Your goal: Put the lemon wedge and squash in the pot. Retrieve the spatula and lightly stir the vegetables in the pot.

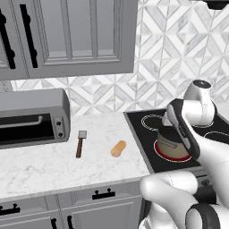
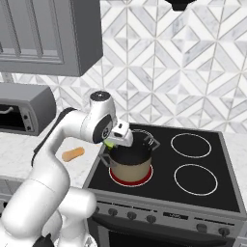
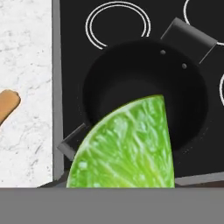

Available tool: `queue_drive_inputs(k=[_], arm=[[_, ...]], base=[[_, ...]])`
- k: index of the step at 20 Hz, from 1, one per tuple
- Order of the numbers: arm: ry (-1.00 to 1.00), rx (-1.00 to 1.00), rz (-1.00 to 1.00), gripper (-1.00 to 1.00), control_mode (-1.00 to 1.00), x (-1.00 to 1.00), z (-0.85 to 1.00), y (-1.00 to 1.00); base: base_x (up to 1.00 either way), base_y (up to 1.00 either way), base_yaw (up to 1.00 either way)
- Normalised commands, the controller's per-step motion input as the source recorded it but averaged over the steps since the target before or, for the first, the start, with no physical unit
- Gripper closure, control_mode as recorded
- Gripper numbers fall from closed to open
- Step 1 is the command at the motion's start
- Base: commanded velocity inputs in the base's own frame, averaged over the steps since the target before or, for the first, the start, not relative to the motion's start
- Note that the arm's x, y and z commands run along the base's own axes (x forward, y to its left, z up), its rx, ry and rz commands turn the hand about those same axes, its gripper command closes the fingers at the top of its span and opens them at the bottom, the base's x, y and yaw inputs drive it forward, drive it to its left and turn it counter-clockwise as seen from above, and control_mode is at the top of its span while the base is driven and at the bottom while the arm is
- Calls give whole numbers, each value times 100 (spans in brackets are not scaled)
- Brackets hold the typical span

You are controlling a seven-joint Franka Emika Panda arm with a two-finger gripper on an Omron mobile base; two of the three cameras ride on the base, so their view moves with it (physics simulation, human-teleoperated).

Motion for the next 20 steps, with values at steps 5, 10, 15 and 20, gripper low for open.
queue_drive_inputs(k=[5,10,15,20], arm=[[0,-6,-3,100,-100,54,-71,-47],[5,0,-1,100,-100,51,-57,-54],[5,0,0,100,-100,31,-53,-22],[2,0,0,-100,-100,21,-20,0]], base=[[0,0,0],[0,0,0],[0,0,0],[0,0,0]])
